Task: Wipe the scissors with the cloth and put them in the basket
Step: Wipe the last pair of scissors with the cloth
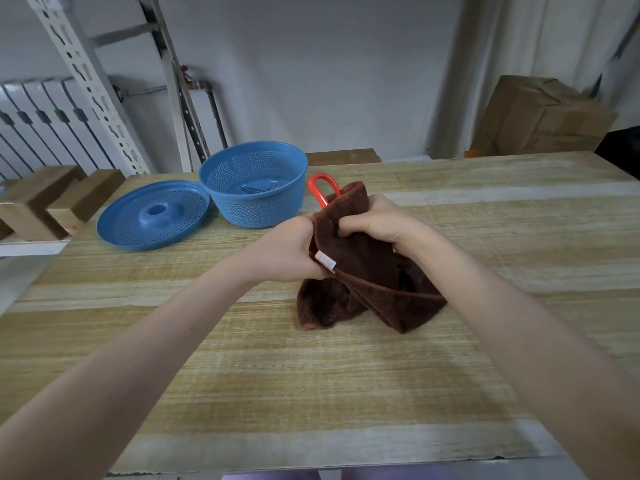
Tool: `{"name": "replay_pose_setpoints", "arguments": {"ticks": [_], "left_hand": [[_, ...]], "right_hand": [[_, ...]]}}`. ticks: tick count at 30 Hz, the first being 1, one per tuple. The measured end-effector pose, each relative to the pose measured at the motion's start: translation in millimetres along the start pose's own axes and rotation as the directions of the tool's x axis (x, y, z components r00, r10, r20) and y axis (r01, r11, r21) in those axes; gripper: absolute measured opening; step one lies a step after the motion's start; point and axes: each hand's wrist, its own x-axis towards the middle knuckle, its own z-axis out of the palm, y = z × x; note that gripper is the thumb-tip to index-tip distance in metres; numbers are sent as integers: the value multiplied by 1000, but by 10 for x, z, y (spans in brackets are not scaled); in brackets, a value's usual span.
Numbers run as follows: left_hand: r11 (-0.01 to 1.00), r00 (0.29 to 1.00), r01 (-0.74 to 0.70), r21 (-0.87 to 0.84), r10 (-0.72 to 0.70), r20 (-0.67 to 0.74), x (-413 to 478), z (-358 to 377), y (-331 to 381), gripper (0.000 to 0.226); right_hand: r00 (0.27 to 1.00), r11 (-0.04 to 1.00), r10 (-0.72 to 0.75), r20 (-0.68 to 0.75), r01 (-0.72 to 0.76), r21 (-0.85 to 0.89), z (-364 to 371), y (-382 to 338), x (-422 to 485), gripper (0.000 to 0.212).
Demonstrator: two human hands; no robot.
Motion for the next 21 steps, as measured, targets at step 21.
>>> {"name": "replay_pose_setpoints", "arguments": {"ticks": [21], "left_hand": [[974, 976, 195, -120, -205, -77, -107, -43, -67, 57]], "right_hand": [[990, 611, 137, 25, -104, 785, -236, 375, -55, 27]]}}
